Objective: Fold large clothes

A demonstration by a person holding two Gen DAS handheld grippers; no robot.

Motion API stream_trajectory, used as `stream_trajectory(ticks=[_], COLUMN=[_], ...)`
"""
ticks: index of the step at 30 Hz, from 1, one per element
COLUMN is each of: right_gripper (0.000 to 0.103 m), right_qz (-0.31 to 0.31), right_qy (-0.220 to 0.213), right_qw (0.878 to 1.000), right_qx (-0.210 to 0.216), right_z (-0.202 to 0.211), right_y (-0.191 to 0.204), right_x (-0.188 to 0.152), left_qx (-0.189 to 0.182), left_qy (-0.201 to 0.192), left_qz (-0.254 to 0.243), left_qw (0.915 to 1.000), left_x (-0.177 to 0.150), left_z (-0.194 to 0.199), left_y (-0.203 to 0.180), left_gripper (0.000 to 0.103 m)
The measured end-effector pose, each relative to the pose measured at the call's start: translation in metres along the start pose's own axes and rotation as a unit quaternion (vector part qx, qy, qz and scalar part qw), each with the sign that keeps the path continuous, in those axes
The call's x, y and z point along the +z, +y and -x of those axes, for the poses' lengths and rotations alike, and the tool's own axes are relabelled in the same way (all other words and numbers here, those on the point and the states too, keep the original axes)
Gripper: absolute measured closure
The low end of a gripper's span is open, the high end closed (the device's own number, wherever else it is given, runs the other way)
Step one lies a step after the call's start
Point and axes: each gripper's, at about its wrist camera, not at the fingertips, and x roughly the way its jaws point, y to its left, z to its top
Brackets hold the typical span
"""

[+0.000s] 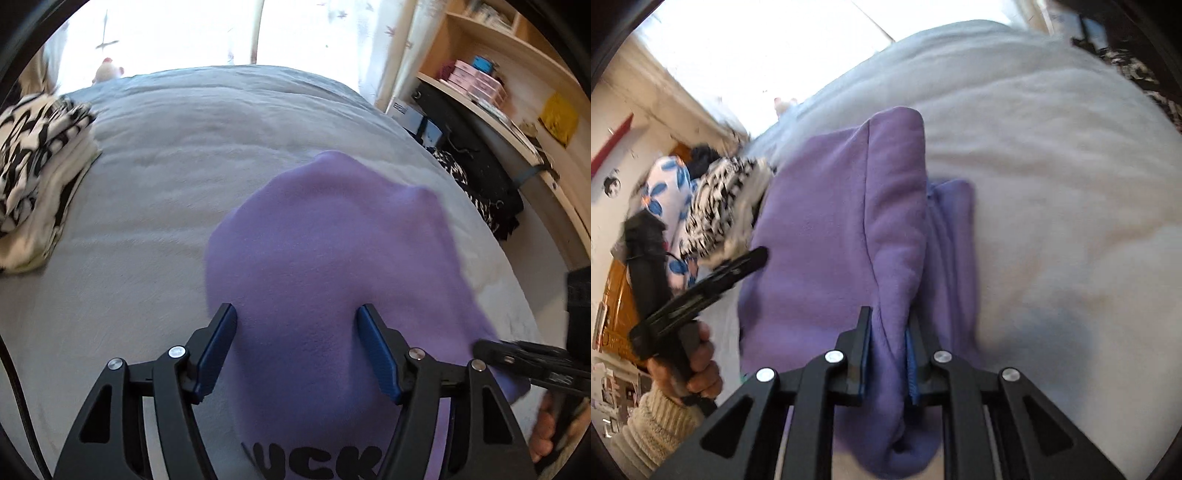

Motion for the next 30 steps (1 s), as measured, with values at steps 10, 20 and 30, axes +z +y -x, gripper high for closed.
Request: stream_trajectory(ticks=[10, 20, 30], right_gripper=[0.085, 0.071, 0.071], right_qz=[-0.033, 0.006, -0.019], right_qy=[-0.008, -0.038, -0.081], right_qw=[0.998, 0.994, 0.996], right_qx=[-0.051, -0.107, -0.018], right_z=[-0.021, 0.009, -0.016], right_y=[-0.03, 0.003, 0.044], right_x=[-0.028, 0.02, 0.092], left_qx=[0.125, 0.086, 0.09], left_qy=[-0.039, -0.024, -0.091], left_qz=[-0.094, -0.076, 0.006], left_qw=[0.987, 0.993, 0.9918], left_x=[-0.023, -0.005, 0.043], left_z=[-0.029, -0.007, 0.043], left_y=[-0.066, -0.055, -0.006], left_gripper=[0.025, 0.024, 0.047])
